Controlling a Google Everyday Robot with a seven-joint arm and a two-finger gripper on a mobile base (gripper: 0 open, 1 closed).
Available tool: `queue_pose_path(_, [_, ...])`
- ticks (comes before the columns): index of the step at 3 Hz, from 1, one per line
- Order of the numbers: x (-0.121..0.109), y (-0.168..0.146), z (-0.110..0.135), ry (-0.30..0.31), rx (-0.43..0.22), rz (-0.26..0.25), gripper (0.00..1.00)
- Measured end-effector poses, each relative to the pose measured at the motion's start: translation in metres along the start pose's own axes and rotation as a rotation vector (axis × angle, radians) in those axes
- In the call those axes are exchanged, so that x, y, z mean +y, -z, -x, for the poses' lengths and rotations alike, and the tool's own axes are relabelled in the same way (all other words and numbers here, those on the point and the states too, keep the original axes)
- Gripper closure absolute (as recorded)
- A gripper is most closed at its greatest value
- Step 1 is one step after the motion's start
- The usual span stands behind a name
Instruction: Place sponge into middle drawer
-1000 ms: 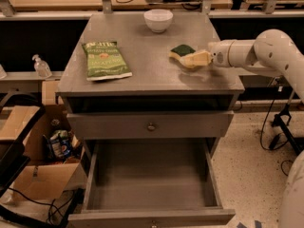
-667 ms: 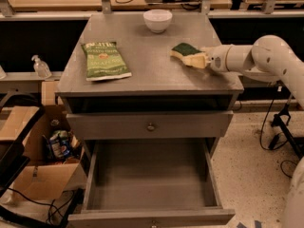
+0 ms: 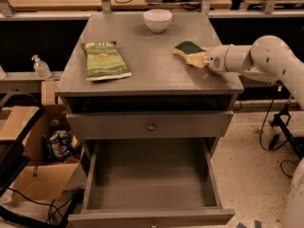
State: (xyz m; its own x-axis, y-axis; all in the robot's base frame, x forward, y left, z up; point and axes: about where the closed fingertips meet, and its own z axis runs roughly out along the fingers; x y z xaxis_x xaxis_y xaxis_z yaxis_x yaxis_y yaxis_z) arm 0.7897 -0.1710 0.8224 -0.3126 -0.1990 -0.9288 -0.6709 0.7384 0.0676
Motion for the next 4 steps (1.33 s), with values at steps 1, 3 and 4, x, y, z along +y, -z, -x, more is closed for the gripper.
queue_pose_path(1, [0.0,0.0,0.0,0.0,0.0,0.0,1.0])
queue_pose_path(3, [0.021,0.022,0.04,0.091,-0.016,0.008,1.0])
queue_pose_path(4, [0.043,0.047,0.052,0.142,-0.035,0.037,1.0])
